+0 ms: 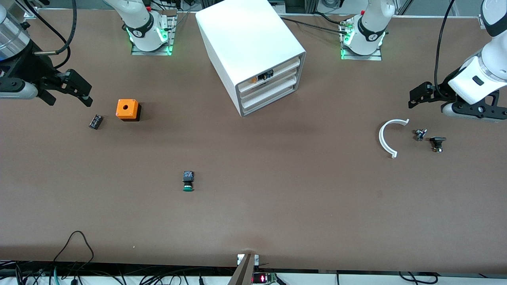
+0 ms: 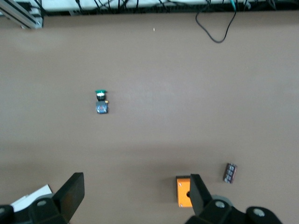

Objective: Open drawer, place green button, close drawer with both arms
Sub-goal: 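Move the right gripper toward the green button while the left gripper approaches the drawer, then grasp the green button with the right gripper while the left gripper grips the drawer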

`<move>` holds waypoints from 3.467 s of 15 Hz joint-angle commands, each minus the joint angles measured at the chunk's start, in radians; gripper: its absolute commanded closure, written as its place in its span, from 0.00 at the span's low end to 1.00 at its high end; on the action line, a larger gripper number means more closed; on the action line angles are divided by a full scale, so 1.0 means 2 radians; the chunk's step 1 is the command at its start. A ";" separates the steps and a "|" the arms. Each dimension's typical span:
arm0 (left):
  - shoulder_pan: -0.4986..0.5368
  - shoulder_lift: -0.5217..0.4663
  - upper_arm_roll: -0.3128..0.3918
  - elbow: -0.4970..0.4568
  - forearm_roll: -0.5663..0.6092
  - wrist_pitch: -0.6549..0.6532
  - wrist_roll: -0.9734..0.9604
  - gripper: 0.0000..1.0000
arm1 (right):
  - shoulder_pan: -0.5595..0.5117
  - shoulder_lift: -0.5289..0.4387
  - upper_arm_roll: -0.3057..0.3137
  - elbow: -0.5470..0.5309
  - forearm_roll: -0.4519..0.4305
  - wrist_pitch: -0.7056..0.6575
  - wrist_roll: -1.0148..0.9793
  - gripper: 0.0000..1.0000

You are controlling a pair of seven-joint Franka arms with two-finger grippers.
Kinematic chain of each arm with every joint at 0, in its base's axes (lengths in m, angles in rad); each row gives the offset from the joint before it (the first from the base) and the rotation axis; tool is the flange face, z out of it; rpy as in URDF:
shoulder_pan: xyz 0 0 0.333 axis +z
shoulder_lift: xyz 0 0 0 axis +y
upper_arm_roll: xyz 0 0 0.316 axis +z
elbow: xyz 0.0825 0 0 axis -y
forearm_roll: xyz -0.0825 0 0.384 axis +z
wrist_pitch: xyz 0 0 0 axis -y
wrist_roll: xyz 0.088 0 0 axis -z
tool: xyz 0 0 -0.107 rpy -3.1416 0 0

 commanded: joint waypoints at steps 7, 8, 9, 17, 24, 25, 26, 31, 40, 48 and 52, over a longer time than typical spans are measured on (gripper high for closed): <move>-0.003 0.002 -0.001 0.023 -0.010 -0.052 0.002 0.00 | -0.005 0.036 -0.003 -0.045 0.005 -0.035 -0.006 0.00; -0.004 0.005 -0.002 0.023 -0.015 -0.066 0.003 0.00 | -0.002 0.046 -0.002 -0.044 0.006 -0.033 -0.016 0.00; -0.006 0.005 -0.002 0.024 -0.027 -0.087 0.005 0.00 | 0.003 0.060 0.001 -0.042 0.006 -0.028 -0.019 0.00; -0.010 0.069 -0.002 0.020 -0.176 -0.116 0.124 0.00 | 0.061 0.183 0.002 -0.019 0.014 0.092 -0.009 0.00; -0.012 0.139 -0.022 -0.013 -0.355 -0.055 0.128 0.01 | 0.074 0.294 0.002 -0.001 0.012 0.220 -0.009 0.00; -0.013 0.141 -0.038 -0.038 -0.376 -0.032 0.150 0.01 | 0.074 0.302 0.002 -0.001 0.011 0.241 -0.009 0.00; -0.013 0.140 -0.053 -0.071 -0.397 0.009 0.196 0.01 | 0.074 0.306 0.002 -0.002 0.012 0.254 -0.009 0.00; -0.013 0.171 -0.121 -0.174 -0.514 0.151 0.360 0.01 | 0.087 0.353 0.002 -0.001 0.015 0.305 0.009 0.00; -0.013 0.250 -0.138 -0.247 -0.683 0.150 0.569 0.17 | 0.100 0.407 0.002 0.024 0.013 0.366 0.032 0.08; -0.013 0.288 -0.180 -0.263 -0.694 0.149 0.577 0.47 | 0.101 0.410 0.000 0.021 0.008 0.366 0.034 0.96; -0.013 0.293 -0.182 -0.273 -0.697 0.149 0.580 0.47 | 0.101 0.403 0.001 0.027 0.016 0.358 0.032 1.00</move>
